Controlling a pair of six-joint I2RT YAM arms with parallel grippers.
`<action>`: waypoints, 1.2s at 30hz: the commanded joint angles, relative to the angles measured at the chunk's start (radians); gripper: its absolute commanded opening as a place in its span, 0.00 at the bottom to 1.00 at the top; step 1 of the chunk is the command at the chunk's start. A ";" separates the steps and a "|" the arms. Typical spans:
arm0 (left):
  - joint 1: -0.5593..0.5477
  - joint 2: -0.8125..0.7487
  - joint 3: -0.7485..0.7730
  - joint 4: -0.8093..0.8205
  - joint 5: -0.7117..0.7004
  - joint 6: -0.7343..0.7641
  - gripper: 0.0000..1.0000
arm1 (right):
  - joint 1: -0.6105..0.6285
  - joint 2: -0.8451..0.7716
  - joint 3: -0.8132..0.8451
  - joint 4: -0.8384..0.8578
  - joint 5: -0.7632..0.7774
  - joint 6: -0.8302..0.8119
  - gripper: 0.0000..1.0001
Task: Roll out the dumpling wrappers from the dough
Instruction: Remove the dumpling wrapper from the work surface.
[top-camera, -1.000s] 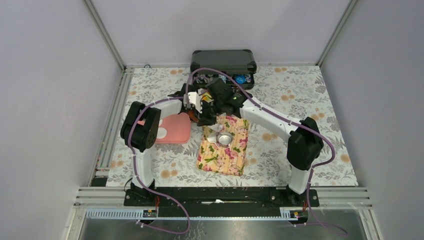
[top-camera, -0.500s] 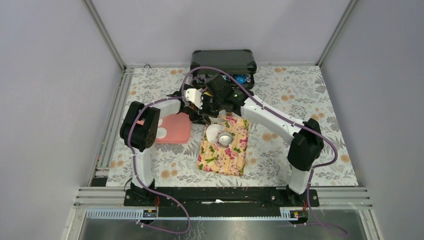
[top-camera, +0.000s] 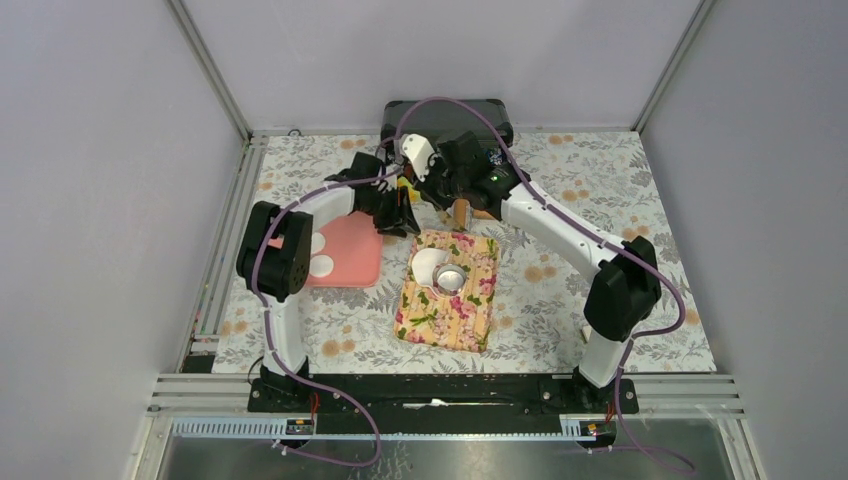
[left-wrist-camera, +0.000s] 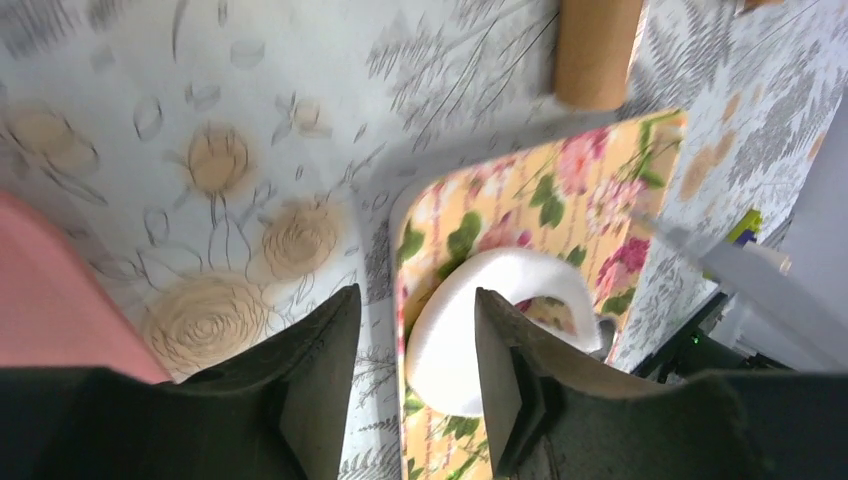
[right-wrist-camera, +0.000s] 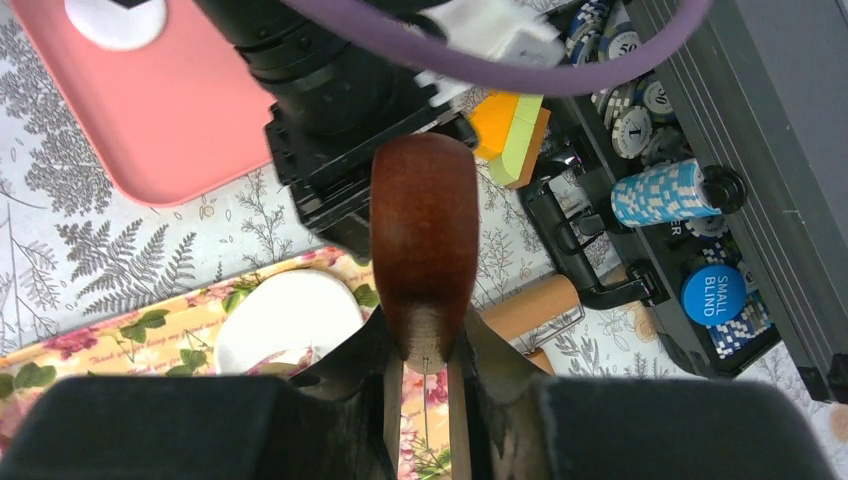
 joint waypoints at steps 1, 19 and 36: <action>-0.002 0.018 0.159 -0.063 -0.069 0.078 0.46 | 0.000 -0.053 0.062 0.014 -0.015 0.080 0.00; -0.056 0.167 0.288 -0.154 -0.169 0.100 0.29 | 0.175 -0.057 -0.016 -0.083 -0.030 -0.161 0.00; -0.067 0.152 0.241 -0.158 -0.140 0.093 0.18 | 0.246 0.036 -0.083 -0.020 -0.038 -0.217 0.00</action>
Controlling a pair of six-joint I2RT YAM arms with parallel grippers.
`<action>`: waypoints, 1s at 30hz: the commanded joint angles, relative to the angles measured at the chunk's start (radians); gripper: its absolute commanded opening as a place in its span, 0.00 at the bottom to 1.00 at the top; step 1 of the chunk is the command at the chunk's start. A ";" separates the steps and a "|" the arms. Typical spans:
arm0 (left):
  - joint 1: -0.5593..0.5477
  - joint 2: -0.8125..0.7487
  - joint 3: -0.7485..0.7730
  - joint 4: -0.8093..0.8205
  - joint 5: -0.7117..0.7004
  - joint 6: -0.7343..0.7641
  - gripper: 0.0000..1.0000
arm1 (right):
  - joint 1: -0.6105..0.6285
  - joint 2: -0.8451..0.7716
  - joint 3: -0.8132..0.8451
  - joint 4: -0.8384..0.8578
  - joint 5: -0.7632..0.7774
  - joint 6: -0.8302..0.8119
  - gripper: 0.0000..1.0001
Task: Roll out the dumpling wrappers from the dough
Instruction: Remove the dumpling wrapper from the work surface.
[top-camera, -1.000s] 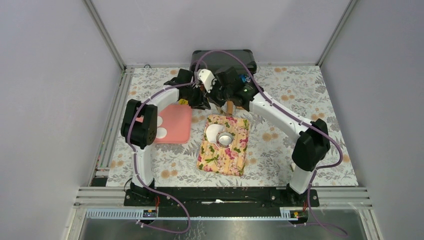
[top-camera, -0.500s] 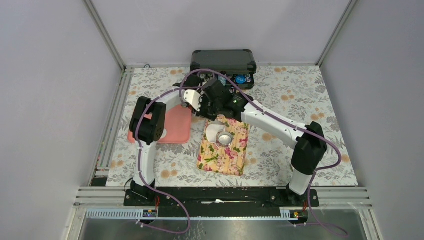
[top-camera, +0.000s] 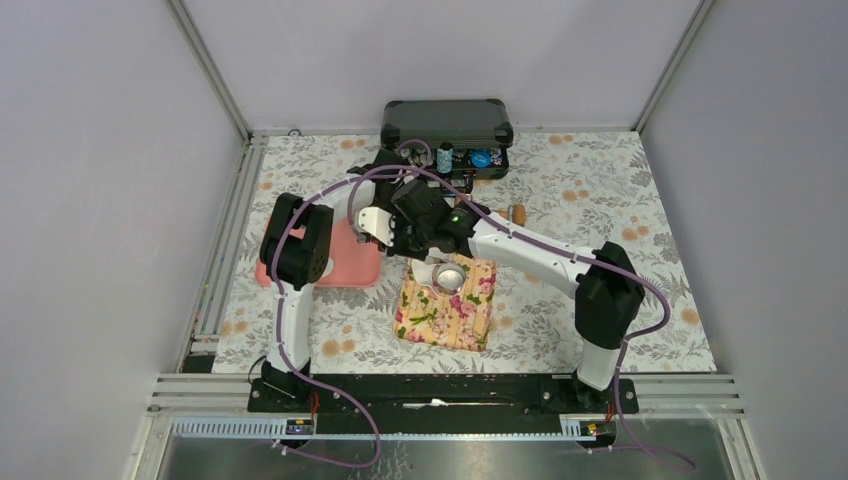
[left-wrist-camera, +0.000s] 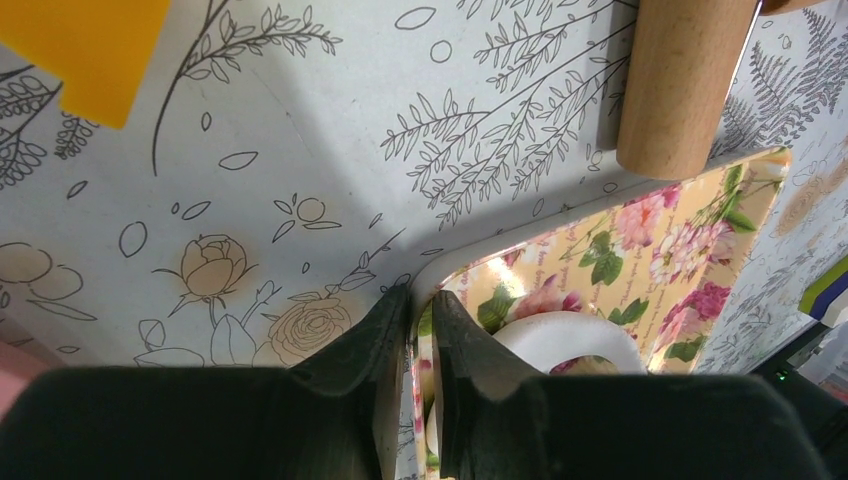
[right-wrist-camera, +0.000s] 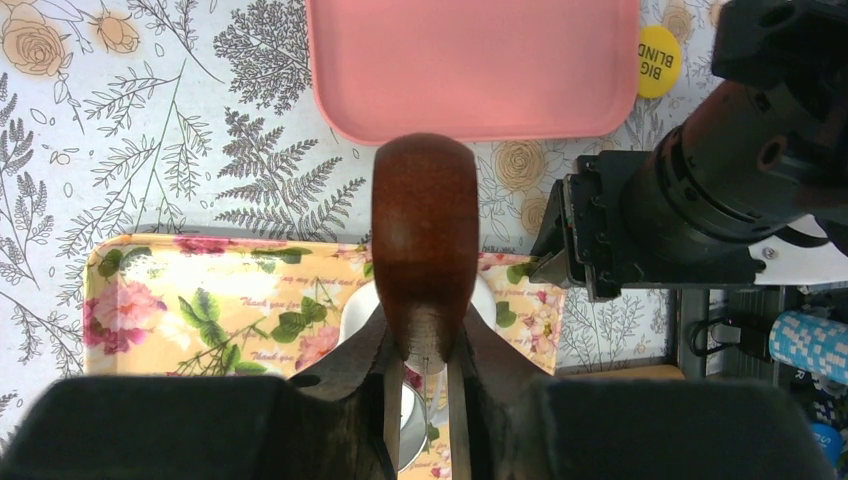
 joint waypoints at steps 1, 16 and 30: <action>-0.003 -0.011 -0.010 0.006 0.006 0.008 0.18 | 0.029 0.021 0.010 0.044 -0.009 -0.038 0.00; -0.003 -0.004 -0.022 0.016 0.013 -0.009 0.15 | 0.101 0.089 0.086 -0.136 -0.121 -0.147 0.00; -0.002 -0.005 -0.024 0.020 -0.011 -0.018 0.12 | 0.158 0.032 0.066 -0.273 -0.313 -0.117 0.00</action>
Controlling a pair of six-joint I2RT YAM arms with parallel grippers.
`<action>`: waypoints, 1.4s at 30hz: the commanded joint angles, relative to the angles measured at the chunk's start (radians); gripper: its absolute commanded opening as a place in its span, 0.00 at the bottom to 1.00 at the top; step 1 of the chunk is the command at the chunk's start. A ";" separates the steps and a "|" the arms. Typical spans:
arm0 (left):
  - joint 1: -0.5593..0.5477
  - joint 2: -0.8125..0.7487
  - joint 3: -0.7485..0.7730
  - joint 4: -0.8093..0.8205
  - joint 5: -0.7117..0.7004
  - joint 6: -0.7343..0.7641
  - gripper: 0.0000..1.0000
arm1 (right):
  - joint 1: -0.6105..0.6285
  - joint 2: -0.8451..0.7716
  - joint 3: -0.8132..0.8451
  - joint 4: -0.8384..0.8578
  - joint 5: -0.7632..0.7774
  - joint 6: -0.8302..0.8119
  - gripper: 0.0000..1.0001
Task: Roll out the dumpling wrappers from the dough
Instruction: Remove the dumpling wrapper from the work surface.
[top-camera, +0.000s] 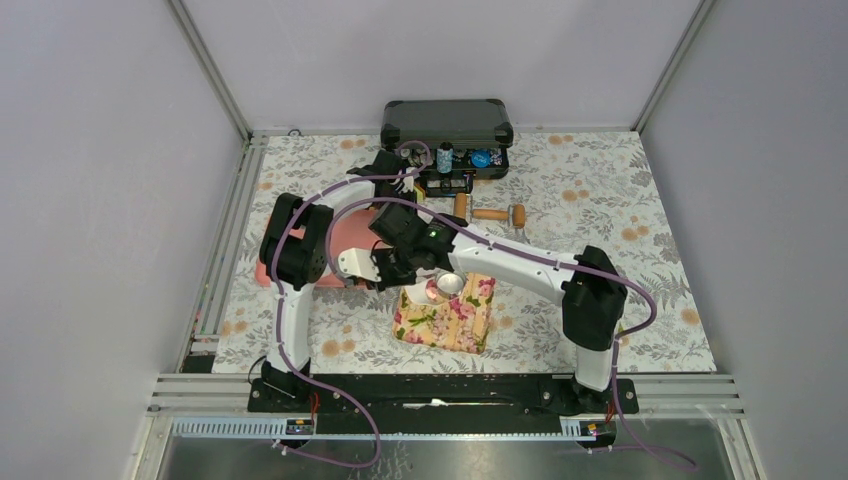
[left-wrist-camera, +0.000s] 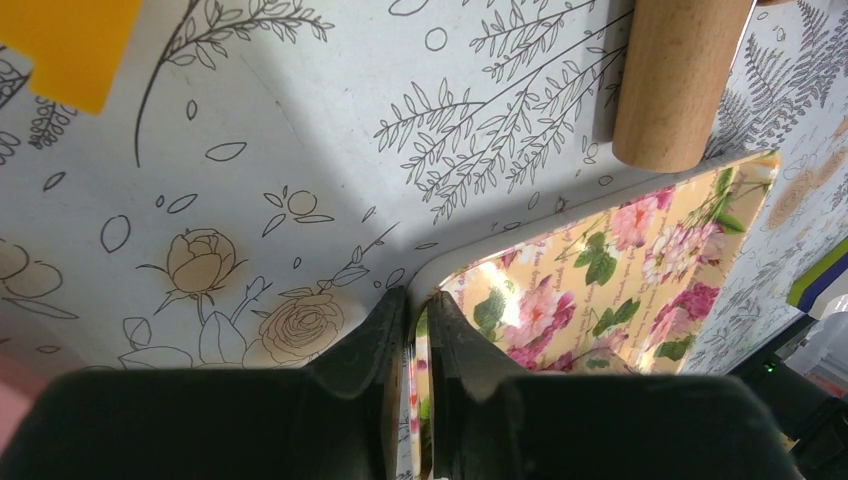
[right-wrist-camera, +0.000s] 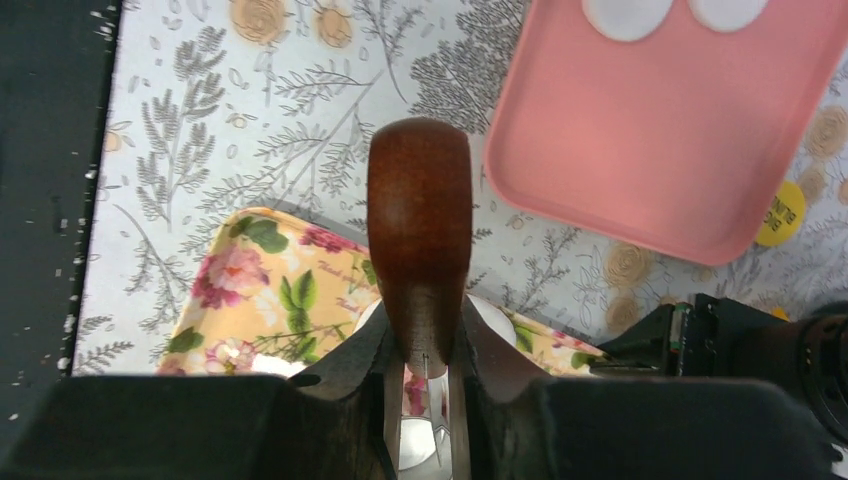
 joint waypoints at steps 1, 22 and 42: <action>-0.002 -0.005 -0.012 0.016 -0.029 -0.007 0.12 | 0.041 -0.052 -0.027 -0.112 -0.202 0.077 0.00; 0.012 -0.023 -0.021 0.016 -0.039 0.000 0.09 | 0.042 -0.235 -0.237 -0.241 -0.275 -0.001 0.00; 0.021 -0.041 -0.038 -0.004 -0.079 0.066 0.00 | -0.150 -0.482 -0.438 -0.277 -0.155 0.005 0.00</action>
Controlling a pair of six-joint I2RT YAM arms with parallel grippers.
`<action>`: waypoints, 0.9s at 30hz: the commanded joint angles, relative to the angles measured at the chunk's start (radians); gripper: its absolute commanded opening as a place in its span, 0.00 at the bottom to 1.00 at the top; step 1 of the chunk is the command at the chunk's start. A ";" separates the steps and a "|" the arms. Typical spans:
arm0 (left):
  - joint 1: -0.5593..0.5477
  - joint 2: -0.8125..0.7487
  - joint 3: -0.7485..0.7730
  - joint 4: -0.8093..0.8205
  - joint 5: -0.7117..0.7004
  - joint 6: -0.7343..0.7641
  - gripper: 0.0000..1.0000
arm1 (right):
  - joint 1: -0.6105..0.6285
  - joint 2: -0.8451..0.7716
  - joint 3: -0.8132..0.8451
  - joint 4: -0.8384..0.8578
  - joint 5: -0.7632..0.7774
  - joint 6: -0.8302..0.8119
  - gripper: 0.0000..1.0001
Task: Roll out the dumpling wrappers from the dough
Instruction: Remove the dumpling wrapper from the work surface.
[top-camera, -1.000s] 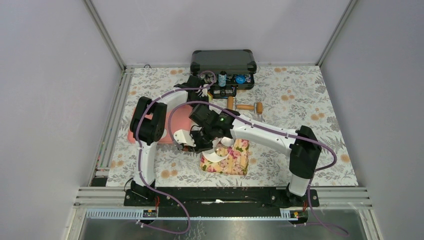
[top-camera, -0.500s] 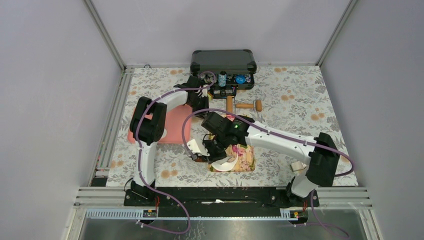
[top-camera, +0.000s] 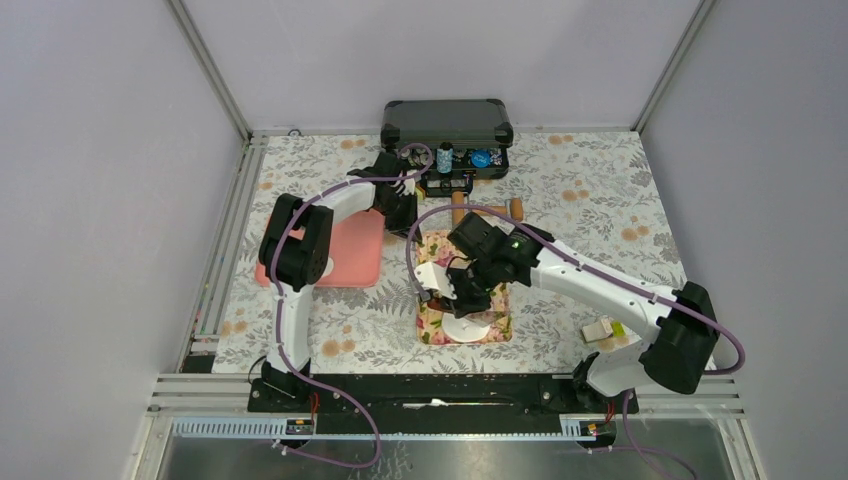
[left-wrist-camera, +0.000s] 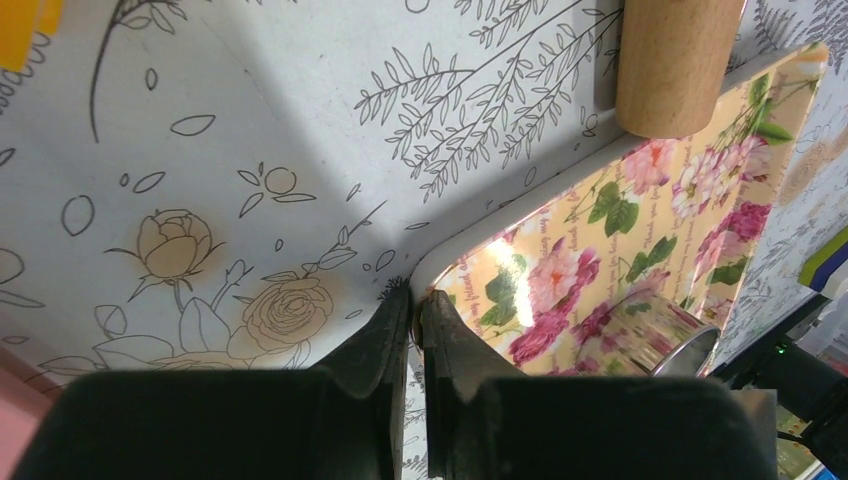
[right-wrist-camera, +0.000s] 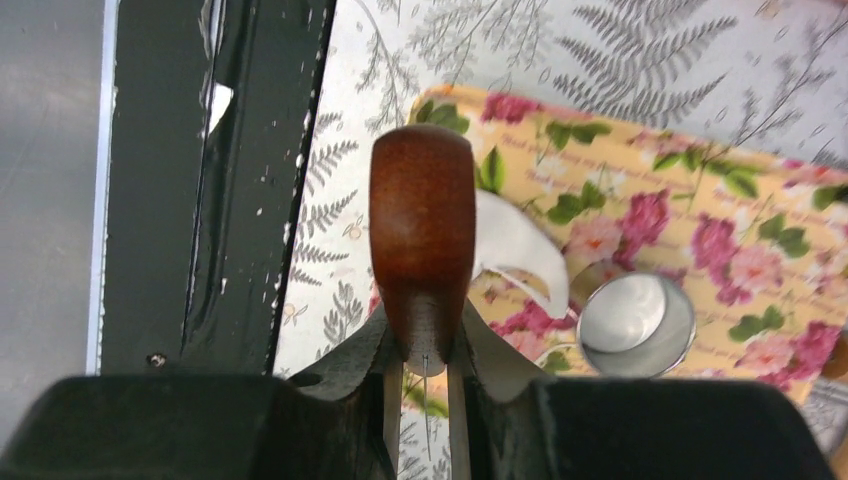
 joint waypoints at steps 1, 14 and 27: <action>0.024 -0.034 -0.022 0.007 -0.096 0.042 0.00 | -0.031 -0.055 -0.050 -0.074 0.058 0.014 0.00; 0.024 -0.046 -0.032 0.013 -0.062 0.041 0.00 | -0.141 -0.118 0.099 0.009 -0.126 0.164 0.00; 0.023 -0.068 -0.060 0.032 -0.038 0.022 0.00 | -0.040 0.024 0.046 0.347 -0.114 0.485 0.00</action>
